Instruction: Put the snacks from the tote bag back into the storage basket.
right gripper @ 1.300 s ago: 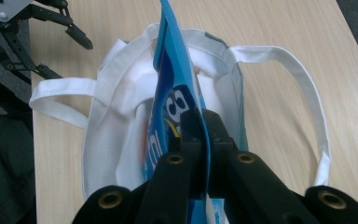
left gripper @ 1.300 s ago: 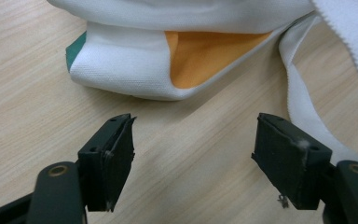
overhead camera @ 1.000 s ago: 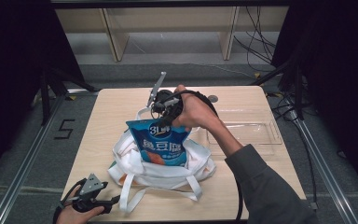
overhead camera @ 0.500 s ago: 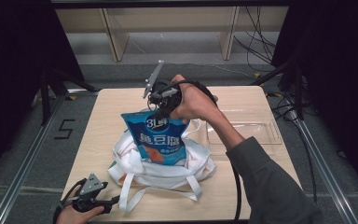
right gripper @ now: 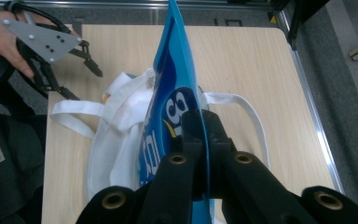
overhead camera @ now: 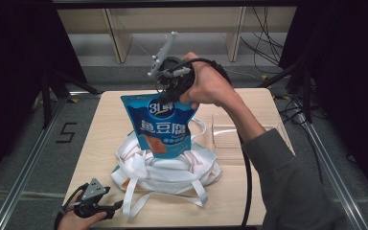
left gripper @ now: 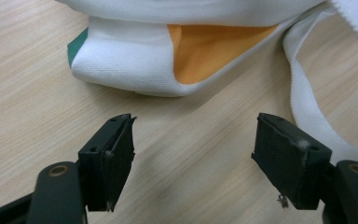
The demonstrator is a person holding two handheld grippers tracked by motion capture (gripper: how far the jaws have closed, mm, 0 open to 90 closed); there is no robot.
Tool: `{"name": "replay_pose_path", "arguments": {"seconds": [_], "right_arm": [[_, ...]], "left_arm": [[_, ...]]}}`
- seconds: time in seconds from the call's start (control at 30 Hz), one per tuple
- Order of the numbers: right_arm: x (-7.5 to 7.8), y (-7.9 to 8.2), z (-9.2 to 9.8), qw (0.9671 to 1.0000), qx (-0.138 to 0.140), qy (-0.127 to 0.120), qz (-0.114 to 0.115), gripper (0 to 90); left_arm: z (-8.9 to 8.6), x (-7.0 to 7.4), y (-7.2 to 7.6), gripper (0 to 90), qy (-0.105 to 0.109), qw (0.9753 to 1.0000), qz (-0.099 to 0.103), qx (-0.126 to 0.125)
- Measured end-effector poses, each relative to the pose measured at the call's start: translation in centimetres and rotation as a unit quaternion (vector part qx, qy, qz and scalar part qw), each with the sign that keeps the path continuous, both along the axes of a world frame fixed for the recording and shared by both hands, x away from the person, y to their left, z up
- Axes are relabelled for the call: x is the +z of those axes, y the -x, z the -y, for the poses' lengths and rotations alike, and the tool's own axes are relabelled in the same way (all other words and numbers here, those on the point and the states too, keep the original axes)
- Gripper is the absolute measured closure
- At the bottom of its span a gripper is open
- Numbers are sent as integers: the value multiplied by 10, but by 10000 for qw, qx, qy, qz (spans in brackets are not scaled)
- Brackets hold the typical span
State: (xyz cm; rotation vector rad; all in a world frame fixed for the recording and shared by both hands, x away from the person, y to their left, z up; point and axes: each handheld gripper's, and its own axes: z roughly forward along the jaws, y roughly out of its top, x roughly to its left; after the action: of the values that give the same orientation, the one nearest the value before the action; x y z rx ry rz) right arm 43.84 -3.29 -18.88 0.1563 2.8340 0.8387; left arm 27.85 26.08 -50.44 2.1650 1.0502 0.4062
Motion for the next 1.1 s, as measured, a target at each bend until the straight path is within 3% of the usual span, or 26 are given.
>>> {"name": "replay_pose_path", "arguments": {"seconds": [0.13, 0.37, 0.4, 0.47, 0.6, 0.67, 0.7, 0.93, 0.97, 1.0, 1.1], "right_arm": [[7, 1, 8, 10000, -37, -79, 46, 900], [17, 3, 37, 9997, -157, -134, 146, 900], [19, 3, 49, 9994, -246, -175, 168, 900], [22, 3, 60, 9992, -314, -176, 198, 900], [30, 1, 85, 9978, -569, -160, 301, 900], [32, 0, 91, 9975, -611, -197, 284, 900], [34, -1, 105, 9968, -701, -224, 318, 900], [31, -6, 140, 9948, -911, -218, 407, 900], [31, -7, 145, 9947, -918, -221, 412, 900], [30, -7, 149, 9940, -999, -220, 375, 900], [27, -11, 159, 9933, -1051, -174, 457, 900]], "left_arm": [[0, 0, 0, 277, -27, 10000, 14, 11], [-1, 2, 0, 270, -104, 9998, 48, -133], [0, 0, -1, 268, -17, 9999, 82, -88], [-1, 1, -1, 268, -83, 9999, 56, -58], [-1, -1, -1, 262, -10, 10000, 20, 15], [-2, 1, -1, 256, -120, 9999, -54, -93], [-2, 1, -1, 254, -129, 9998, -46, -110], [-3, 1, -2, 251, -198, 9997, -68, -131], [-1, -1, -2, 251, -56, 10000, -18, 17], [-3, 1, -2, 251, -215, 9997, -74, -131], [-1, 0, -2, 251, -108, 9999, 10, -66]]}}
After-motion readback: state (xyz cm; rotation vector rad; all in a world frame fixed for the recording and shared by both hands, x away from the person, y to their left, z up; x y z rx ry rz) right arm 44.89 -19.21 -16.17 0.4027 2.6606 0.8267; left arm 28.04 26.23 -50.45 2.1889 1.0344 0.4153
